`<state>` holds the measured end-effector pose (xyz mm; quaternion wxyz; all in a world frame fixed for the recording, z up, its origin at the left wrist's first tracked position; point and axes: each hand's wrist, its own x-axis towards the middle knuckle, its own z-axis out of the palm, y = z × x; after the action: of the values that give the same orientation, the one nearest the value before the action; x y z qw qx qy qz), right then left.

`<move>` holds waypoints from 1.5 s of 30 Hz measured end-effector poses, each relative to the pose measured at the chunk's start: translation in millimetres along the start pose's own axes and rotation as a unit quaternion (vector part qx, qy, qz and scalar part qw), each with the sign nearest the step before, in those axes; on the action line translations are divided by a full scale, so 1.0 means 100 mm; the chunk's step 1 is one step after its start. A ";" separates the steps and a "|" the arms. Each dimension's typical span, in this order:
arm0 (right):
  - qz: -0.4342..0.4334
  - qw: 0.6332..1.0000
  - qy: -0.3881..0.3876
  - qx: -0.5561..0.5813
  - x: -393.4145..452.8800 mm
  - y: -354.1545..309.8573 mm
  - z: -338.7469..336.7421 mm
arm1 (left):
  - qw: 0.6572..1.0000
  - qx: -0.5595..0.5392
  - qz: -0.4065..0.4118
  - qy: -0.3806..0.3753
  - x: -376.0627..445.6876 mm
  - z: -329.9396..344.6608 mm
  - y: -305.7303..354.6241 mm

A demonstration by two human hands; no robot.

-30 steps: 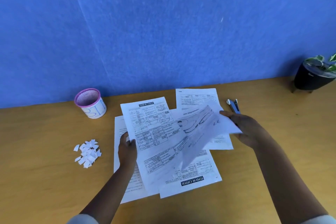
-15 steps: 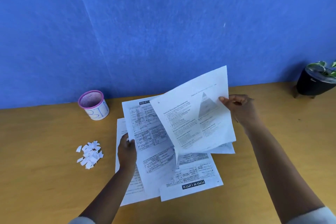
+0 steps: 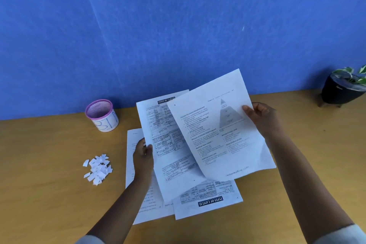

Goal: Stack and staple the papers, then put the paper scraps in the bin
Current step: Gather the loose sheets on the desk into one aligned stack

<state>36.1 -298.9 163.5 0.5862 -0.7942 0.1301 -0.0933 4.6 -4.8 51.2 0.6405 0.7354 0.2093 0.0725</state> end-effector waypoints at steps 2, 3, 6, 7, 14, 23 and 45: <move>0.003 1.000 0.009 0.005 0.02 0.01 0.01 | 1.000 -0.025 0.005 -0.008 -0.02 0.04 0.07; 0.002 1.000 0.014 0.008 0.03 0.02 0.03 | 0.999 -0.037 0.007 -0.013 -0.04 0.06 0.12; -0.001 1.000 0.014 0.006 0.05 0.03 0.09 | 0.997 -0.073 0.005 -0.034 -0.08 0.12 0.24; 0.002 1.000 0.010 0.001 0.05 0.04 0.11 | 0.996 -0.081 0.003 -0.042 -0.09 0.13 0.28; 0.055 0.998 -0.018 -0.008 0.06 0.15 0.26 | 0.988 -0.114 -0.014 -0.099 -0.16 0.19 0.44; 0.055 0.998 0.035 -0.015 0.01 0.20 0.41 | 0.983 -0.115 -0.022 -0.143 -0.20 0.19 0.48; -0.066 0.996 0.034 0.041 -0.20 0.21 0.59 | 0.987 -0.075 0.120 -0.079 -0.26 0.34 0.58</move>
<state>33.3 -244.8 125.9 0.6059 -0.7729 0.0931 -0.1637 6.4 -51.4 105.6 0.6947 0.7087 0.0623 0.1058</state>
